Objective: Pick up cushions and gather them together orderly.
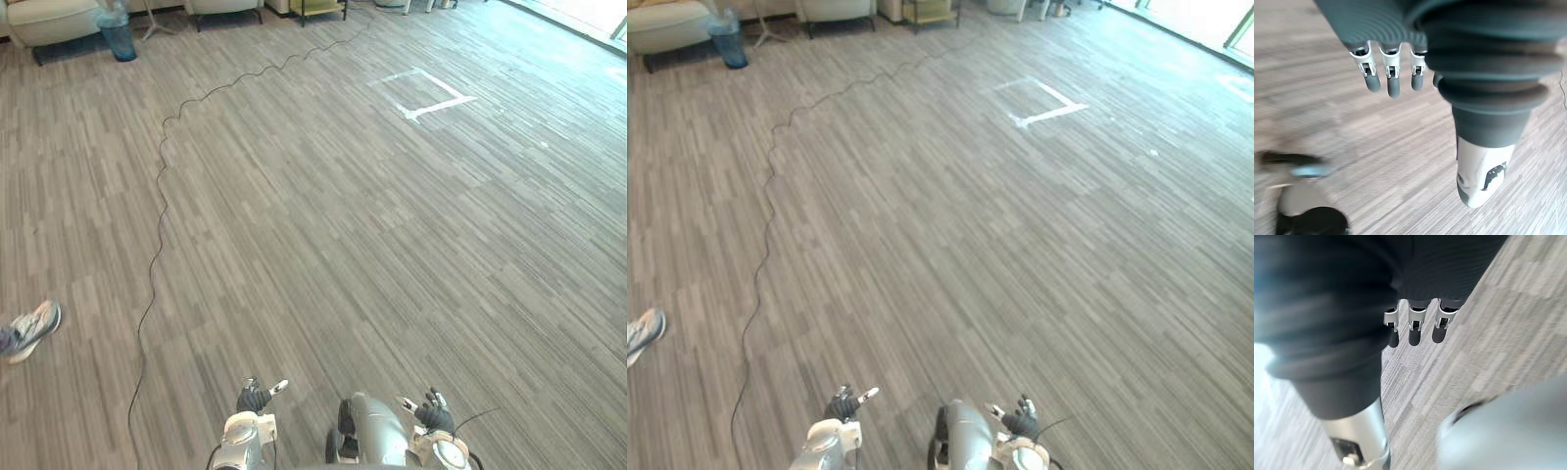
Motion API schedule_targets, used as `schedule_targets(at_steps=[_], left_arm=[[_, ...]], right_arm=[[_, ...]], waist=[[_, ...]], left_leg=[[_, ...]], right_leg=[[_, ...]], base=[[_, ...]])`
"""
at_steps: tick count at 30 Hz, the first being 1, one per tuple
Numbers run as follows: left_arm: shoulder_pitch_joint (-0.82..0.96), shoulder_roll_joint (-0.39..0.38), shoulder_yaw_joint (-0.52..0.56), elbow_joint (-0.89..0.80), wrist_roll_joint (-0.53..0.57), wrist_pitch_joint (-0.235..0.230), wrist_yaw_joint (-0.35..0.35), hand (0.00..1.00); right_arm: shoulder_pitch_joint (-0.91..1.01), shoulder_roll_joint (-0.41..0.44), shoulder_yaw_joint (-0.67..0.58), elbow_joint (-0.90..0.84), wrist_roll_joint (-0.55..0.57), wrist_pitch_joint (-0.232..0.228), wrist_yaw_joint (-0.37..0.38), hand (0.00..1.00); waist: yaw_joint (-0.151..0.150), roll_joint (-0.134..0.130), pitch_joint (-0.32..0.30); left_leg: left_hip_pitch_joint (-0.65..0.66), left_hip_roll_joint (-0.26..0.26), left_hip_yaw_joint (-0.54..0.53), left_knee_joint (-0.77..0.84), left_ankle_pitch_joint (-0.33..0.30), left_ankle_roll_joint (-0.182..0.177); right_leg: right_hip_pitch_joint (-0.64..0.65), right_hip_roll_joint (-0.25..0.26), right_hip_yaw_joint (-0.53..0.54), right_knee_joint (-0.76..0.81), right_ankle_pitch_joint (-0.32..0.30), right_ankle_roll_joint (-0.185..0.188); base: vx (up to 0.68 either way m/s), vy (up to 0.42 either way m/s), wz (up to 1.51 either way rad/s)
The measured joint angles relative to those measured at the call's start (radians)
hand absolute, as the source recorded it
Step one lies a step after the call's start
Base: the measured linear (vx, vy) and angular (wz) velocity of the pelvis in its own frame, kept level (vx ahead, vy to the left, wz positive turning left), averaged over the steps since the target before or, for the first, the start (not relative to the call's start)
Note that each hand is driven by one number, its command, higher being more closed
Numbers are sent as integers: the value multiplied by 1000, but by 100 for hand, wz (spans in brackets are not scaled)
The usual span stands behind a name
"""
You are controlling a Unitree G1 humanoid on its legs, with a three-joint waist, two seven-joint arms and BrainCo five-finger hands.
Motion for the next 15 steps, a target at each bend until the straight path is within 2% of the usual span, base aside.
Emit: schedule_targets(at_steps=[1, 2, 3, 4, 5, 6, 7, 8, 9, 10, 11, 12, 13, 14, 15], left_arm=[[-4, 6, -5, 10, 0, 0, -3, 0], [-18, 6, 5, 18, 4, 2, -3, 0], [-30, 0, 18, 13, 19, 1, -3, 0], [-30, 0, 24, 11, 21, 0, -2, 0], [-25, 0, 37, 2, 22, 0, -3, 0], [-21, 0, 59, -17, 21, -1, -4, 0], [-9, -2, 83, -45, 21, -2, -5, 0], [-3, -2, 83, -52, 20, -2, -4, 0], [25, 2, 80, -67, 18, -3, -4, 0], [32, 2, 76, -67, 17, -3, -5, 0], [46, 3, 69, -93, 17, -7, -5, 0], [48, 2, 70, -106, 15, -8, -4, 0], [51, 3, 69, -120, 11, -24, -3, 0], [53, 2, 70, -121, 8, -27, -3, 0], [55, 5, 69, -121, -1, -39, -4, 0]], right_arm=[[-26, -9, -4, 13, -5, 3, 0, 0], [-48, -15, -9, 16, -8, 6, 0, 0], [-53, -19, -20, 14, -12, 17, 1, 0], [-52, -20, -19, 14, -15, 21, 1, 0], [-46, -17, -12, 12, -24, 21, 2, 0], [-45, -10, -5, 13, -27, 21, -2, 0], [-47, 5, 19, 14, -27, 21, -3, 0], [-48, 10, 28, 15, -26, 21, -3, 0], [-48, 18, 47, 16, -26, 21, -3, 0], [-48, 19, 52, 17, -26, 21, -3, 0], [-50, 24, 65, 16, -25, 22, -3, 0], [-52, 26, 66, 15, -25, 24, -2, 0], [-48, 23, 65, 16, -25, 24, -2, 0], [-48, 22, 61, 18, -26, 24, -2, 0], [-49, 19, 48, 38, -27, 24, -3, 0]], waist=[[4, 26, -6], [-3, 36, 1], [-5, 50, 8], [-6, 57, 10], [-11, 65, 10], [-15, 66, 12], [4, 52, 19], [10, 46, 19], [23, 34, 16], [24, 31, 15], [27, 28, 17], [39, 24, 20], [65, 26, 21], [68, 26, 23], [69, 21, 24]], left_leg=[[-1, 19, 3, 0, 34, -47], [-2, 18, -15, 3, 116, -86], [-12, 28, -38, 64, 246, -85], [-33, 44, -59, 136, 302, -84], [-115, 86, -126, 337, 387, -84], [-214, 119, -168, 579, 372, -85], [-344, 153, -161, 850, 286, -85], [-378, 158, -158, 897, 256, -82], [-507, 160, -141, 944, 159, -48], [-535, 160, -136, 931, 140, -37], [-624, 161, -109, 860, 90, -8], [-661, 158, -102, 796, 67, 4], [-710, 139, -106, 633, 45, -11], [-721, 129, -113, 564, 47, -19], [-736, 81, -132, 307, 88, -60]], right_leg=[[-6, 15, -14, 18, -20, -16], [-10, 11, -14, 62, -74, -24], [25, 22, -15, 84, -124, -43], [60, 35, -11, 62, -139, -41], [141, 64, 0, -5, -152, -31], [225, 100, 20, -80, -155, -26], [342, 145, 72, -171, -155, -29], [370, 155, 94, -193, -156, -31], [471, 176, 163, -269, -160, -38], [495, 178, 181, -284, -161, -39], [566, 185, 242, -331, -162, -41], [601, 186, 285, -352, -165, -40], [662, 177, 369, -375, -185, -39], [684, 170, 394, -381, -194, -30], [745, 136, 458, -399, -231, -10]], base=[[611, -87, -29], [737, -151, -22], [741, -183, -11], [727, -226, -17], [671, -207, -22], [852, -244, -65], [571, -149, -77], [599, -104, -142], [352, -6, -106], [539, 10, -137], [375, 38, -101], [580, 113, -173], [514, 138, -149], [639, 214, -175], [461, 188, -103]])
